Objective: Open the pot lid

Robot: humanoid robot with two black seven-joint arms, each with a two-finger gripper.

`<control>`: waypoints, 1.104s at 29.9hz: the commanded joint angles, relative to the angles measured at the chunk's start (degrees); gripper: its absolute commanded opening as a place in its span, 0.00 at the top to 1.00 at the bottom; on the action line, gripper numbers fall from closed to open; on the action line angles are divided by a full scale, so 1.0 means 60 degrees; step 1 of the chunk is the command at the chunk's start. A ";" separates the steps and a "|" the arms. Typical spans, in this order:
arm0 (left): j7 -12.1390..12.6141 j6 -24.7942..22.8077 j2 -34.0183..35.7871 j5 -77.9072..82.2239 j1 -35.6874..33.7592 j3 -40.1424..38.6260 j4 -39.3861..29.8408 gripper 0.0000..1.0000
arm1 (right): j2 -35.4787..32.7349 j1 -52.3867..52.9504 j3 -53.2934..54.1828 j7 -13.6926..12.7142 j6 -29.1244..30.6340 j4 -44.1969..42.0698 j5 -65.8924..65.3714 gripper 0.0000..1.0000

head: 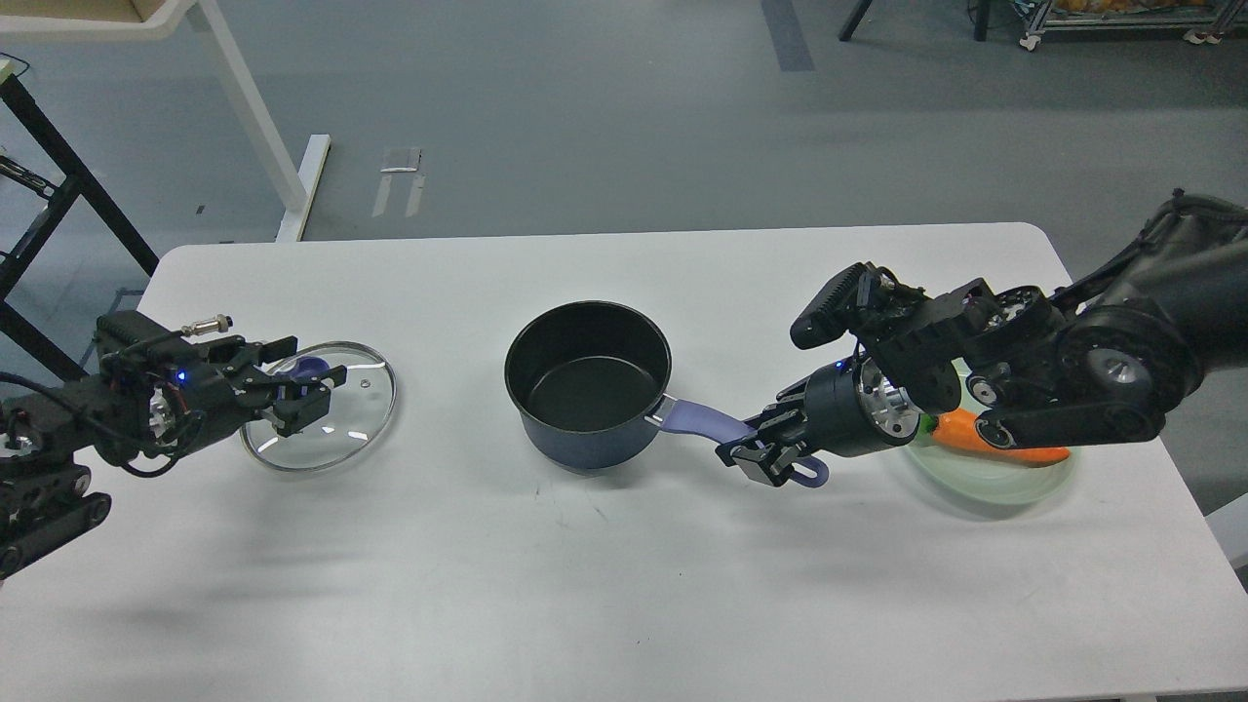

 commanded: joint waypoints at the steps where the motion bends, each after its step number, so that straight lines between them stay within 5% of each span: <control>1: -0.0015 -0.0009 0.0015 -0.0066 -0.0020 0.0000 -0.0001 0.15 | 0.0013 -0.0003 0.0004 0.0000 0.0000 0.0000 0.0001 0.77; 8: -0.0117 -0.0082 0.0045 -0.1292 -0.0180 -0.0205 -0.0030 0.02 | -0.0001 -0.0017 0.0019 -0.0015 -0.0015 0.0000 0.0001 0.72; 14: -0.0199 -0.0681 0.0074 -0.5597 -0.1161 -0.0146 -0.0074 0.01 | -0.0074 -0.0047 0.0223 -0.0015 -0.0015 -0.0015 0.0089 0.31; 21: -0.0147 -0.2118 0.0118 -0.9086 -0.2070 -0.0190 -0.0015 0.01 | -0.0966 -0.0032 0.1086 -0.0015 -0.0059 -0.0073 0.0133 0.03; 27: -0.0199 -0.2250 -0.0086 -1.2217 -0.2203 -0.0789 -0.0015 0.01 | -0.2986 -0.1127 0.3733 -0.0015 -0.0073 -0.0936 0.0951 0.02; 33: -0.0176 -0.2995 -0.1199 -1.5793 -0.2012 -0.1172 0.0291 0.01 | -0.4292 -0.4829 0.8666 0.0029 -0.0088 -0.1815 0.1143 0.01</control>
